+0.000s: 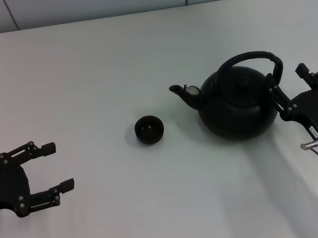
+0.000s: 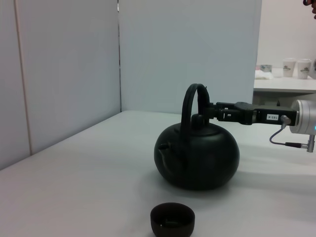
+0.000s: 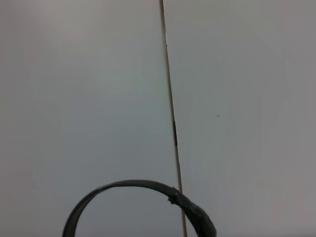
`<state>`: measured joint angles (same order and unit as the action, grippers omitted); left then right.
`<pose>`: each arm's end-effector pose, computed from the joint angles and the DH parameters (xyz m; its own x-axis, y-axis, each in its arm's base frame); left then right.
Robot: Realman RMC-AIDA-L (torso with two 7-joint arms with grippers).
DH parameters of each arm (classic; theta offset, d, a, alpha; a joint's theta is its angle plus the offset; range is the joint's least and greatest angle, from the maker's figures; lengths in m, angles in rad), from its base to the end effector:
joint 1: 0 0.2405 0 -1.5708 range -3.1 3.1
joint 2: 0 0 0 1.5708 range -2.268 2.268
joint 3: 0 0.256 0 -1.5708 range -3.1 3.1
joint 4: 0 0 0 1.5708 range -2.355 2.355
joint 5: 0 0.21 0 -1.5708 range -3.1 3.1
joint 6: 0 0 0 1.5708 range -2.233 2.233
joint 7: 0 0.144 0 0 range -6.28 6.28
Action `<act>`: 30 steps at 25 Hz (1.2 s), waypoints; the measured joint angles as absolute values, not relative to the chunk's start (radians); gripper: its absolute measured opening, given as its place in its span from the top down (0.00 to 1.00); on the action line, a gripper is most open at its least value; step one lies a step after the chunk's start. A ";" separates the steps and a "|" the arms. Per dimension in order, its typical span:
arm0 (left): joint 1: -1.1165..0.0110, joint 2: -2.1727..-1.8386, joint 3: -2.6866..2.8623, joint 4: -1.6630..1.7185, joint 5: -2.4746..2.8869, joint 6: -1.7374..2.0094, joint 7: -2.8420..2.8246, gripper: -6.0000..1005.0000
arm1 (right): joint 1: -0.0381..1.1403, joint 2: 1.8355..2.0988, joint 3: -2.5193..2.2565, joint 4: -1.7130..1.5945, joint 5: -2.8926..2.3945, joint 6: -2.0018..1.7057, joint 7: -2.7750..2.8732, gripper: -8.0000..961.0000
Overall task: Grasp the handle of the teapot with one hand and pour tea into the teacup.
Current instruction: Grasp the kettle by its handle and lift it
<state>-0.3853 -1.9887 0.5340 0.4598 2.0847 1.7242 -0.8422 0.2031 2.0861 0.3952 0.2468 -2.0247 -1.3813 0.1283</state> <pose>-0.3247 0.2582 0.0143 0.8613 0.0931 0.4995 0.2486 -0.9346 -0.2544 0.3394 0.2361 -0.0437 0.6569 0.0303 -0.7534 -0.7330 -0.2086 -0.6475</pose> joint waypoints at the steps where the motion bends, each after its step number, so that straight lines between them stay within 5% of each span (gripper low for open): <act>1: -0.386 -1.989 0.530 0.459 2.085 1.724 -0.842 0.17 | 0.203 2.086 0.395 0.247 -2.025 -1.381 0.128 0.26; 23: -0.393 -1.996 0.526 0.463 2.083 1.717 -0.869 0.17 | 0.231 2.083 0.414 0.238 -2.026 -1.351 0.127 0.26; 30: -0.392 -1.996 0.526 0.463 2.083 1.715 -0.879 0.17 | 0.235 2.083 0.410 0.240 -2.033 -1.357 0.126 0.40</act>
<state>-0.3921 -1.9957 0.5261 0.4633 2.0831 1.7147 -0.8792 0.2351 2.0831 0.4095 0.2397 -2.0327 -1.3571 0.1257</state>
